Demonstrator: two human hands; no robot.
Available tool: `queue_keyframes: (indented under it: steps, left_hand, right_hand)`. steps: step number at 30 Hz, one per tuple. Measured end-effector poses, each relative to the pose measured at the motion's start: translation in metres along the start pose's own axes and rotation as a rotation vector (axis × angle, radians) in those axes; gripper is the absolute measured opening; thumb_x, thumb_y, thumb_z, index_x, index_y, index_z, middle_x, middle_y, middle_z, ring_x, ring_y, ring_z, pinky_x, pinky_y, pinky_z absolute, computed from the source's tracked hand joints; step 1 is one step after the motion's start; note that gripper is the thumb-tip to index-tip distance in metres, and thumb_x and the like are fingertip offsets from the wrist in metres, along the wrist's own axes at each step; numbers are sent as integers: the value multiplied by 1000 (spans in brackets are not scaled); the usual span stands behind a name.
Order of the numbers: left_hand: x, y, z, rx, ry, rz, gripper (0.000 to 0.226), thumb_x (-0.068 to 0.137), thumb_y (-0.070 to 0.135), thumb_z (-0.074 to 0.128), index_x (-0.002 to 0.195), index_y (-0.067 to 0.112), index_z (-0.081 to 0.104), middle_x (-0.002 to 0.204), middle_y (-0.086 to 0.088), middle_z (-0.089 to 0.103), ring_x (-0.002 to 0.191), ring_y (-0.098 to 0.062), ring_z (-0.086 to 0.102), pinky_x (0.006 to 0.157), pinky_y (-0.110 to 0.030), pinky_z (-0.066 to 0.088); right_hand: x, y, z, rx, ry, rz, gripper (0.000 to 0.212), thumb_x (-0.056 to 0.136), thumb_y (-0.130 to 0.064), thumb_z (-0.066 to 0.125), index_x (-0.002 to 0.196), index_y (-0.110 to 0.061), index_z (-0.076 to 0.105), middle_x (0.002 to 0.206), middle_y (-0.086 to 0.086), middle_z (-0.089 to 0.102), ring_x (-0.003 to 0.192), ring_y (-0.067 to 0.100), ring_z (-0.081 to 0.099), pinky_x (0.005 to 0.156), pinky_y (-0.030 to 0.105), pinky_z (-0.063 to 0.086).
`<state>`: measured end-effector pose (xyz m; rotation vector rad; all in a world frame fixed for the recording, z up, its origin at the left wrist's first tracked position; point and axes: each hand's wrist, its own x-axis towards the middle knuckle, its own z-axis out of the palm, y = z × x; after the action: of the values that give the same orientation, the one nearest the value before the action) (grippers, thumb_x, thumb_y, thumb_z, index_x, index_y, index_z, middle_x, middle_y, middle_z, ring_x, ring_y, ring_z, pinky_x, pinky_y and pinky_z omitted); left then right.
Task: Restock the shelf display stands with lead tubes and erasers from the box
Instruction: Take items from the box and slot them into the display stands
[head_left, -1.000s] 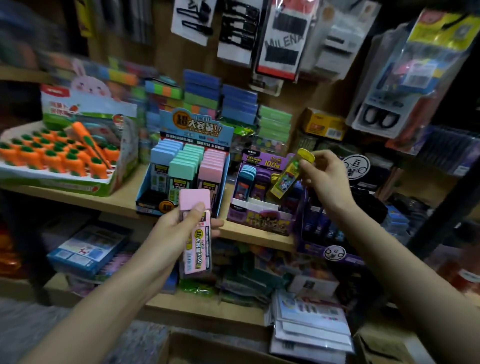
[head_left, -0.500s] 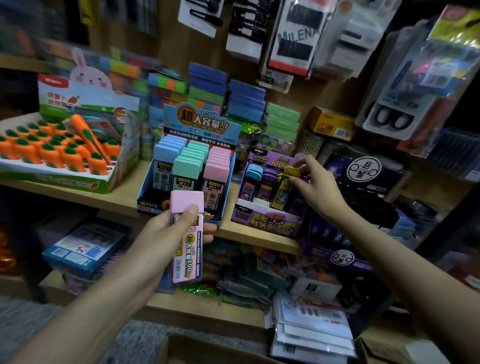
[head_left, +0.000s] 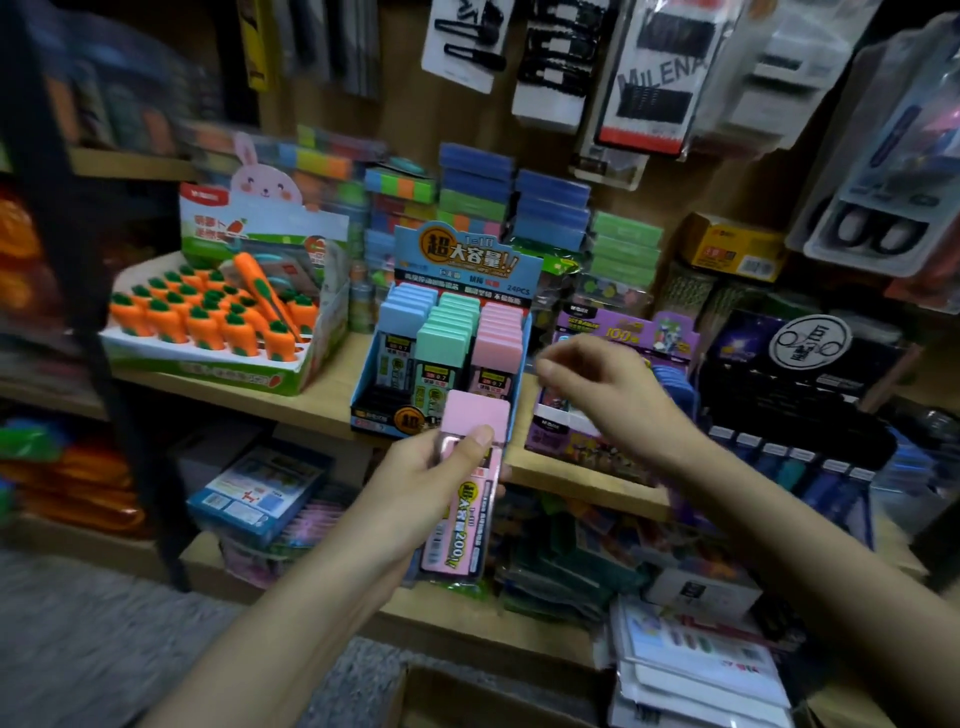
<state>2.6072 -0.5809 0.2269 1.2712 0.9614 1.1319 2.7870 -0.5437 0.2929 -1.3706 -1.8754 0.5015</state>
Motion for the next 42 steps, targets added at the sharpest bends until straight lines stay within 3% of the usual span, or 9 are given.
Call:
queue_keyframes:
  steps: [2, 5, 10, 16, 19, 24, 28, 33, 42]
  left_hand:
    - [-2, 1, -1, 23, -42, 38, 24, 81, 46, 54, 79, 32, 73, 83, 2, 75, 78, -11, 71, 65, -19, 53]
    - [-3, 2, -6, 33, -47, 70, 22, 78, 50, 54, 79, 37, 72, 83, 1, 75, 77, -12, 70, 65, -23, 54]
    - [4, 4, -14, 97, -30, 81, 14, 88, 33, 59, 86, 25, 70, 81, 4, 74, 79, -9, 69, 64, -17, 51]
    - [21, -6, -35, 1004, 217, 340, 48, 87, 38, 61, 128, 20, 46, 129, 5, 47, 120, -11, 44, 98, -31, 39]
    - [29, -12, -40, 1149, 197, 367, 56, 91, 37, 56, 140, 20, 35, 144, 5, 36, 133, -13, 32, 107, -29, 28]
    - [37, -24, -39, 1229, 90, 303, 64, 93, 37, 53, 147, 22, 21, 153, 4, 24, 142, -14, 19, 114, -30, 22]
    - [42, -31, -39, 1271, 54, 263, 69, 93, 37, 52, 149, 23, 14, 156, 7, 14, 144, -14, 10, 116, -31, 16]
    - [45, -32, -36, 1264, 99, 283, 62, 92, 34, 53, 146, 20, 25, 152, 5, 21, 141, -13, 19, 113, -29, 21]
    - [48, -34, -36, 1268, 87, 268, 63, 91, 35, 54, 146, 20, 26, 151, 5, 21, 140, -14, 19, 113, -31, 24]
  right_hand:
    - [-9, -21, 19, 220, -172, 58, 13, 93, -27, 54, 87, -22, 65, 73, -10, 63, 63, -3, 56, 57, 13, 43]
    - [-15, -38, 31, 328, -237, 36, 18, 94, -20, 53, 82, -14, 65, 61, -9, 57, 52, -3, 50, 51, 11, 40]
    - [-14, -39, 29, 201, -244, -105, 8, 90, -11, 59, 90, -11, 67, 71, -7, 63, 60, -4, 55, 57, 10, 43]
    - [15, -14, -6, -67, 150, -128, 16, 89, -21, 62, 99, -11, 69, 88, 0, 70, 81, 13, 64, 74, 31, 52]
    - [26, -5, -1, -126, 210, -142, 20, 89, -21, 62, 104, -9, 69, 94, 2, 70, 85, 13, 64, 77, 32, 53]
    - [34, 1, 20, -204, 194, -206, 21, 90, -21, 62, 104, -8, 69, 99, 3, 70, 86, 9, 60, 70, 12, 43]
    - [34, 0, 21, -272, 154, -240, 25, 90, -20, 62, 110, -7, 68, 105, 4, 70, 95, 13, 62, 82, 26, 49]
    - [37, 1, 22, -332, 65, -246, 25, 90, -20, 61, 111, -8, 66, 105, 6, 69, 96, 17, 62, 85, 32, 50]
    - [45, 11, 39, -622, 211, -343, 17, 88, -22, 62, 100, -10, 63, 104, 9, 51, 98, 24, 44, 78, 37, 42]
